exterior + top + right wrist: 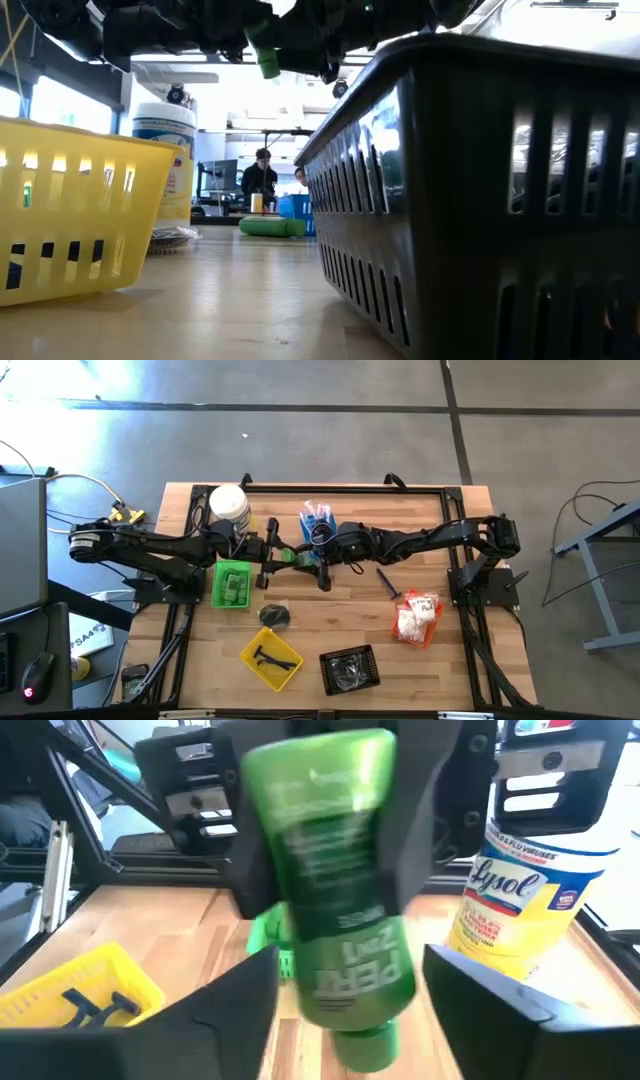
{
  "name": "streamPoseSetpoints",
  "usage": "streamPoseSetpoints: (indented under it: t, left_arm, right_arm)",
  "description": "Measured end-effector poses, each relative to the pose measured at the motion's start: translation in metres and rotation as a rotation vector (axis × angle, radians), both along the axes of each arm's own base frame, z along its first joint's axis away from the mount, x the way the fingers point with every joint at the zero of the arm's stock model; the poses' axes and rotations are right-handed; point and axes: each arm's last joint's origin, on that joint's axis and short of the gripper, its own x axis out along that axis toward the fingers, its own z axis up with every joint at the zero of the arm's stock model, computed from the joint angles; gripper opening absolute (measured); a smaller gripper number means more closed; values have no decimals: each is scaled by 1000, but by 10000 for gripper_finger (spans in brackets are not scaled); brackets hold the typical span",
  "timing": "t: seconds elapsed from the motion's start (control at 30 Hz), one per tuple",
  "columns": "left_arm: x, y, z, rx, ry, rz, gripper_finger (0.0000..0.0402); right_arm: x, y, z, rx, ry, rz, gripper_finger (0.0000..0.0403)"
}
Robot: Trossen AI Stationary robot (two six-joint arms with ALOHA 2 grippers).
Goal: Pick & Place Travel size toiletries
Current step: Put the green shampoo into the green bin
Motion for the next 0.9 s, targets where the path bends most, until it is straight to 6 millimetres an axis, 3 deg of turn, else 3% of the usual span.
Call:
streamPoseSetpoints:
  t: [0.2, 0.43, 0.57, 0.7, 0.77, 0.9]
  left_arm:
    - [-4, 0, 3, 10, 4, 11, 122]
    - [-22, -1, 11, -23, 54, 81, 122]
    - [-40, -1, 15, -118, 129, 144, 122]
    - [-64, -2, 16, -212, 202, 244, 122]
    - [-76, -2, 17, -265, 218, 288, 122]
    - [-100, -2, 16, -376, 246, 385, 123]
  right_arm:
    - [-2, 1, -3, 11, 53, 18, 295]
    - [-8, -4, -17, 49, 208, -23, 300]
    - [-12, -6, -25, 33, 278, -92, 283]
    - [-20, -12, -45, 18, 210, -112, 248]
    - [-31, -19, -55, 32, 164, -137, 226]
    - [-64, -32, -57, 35, 7, -189, 175]
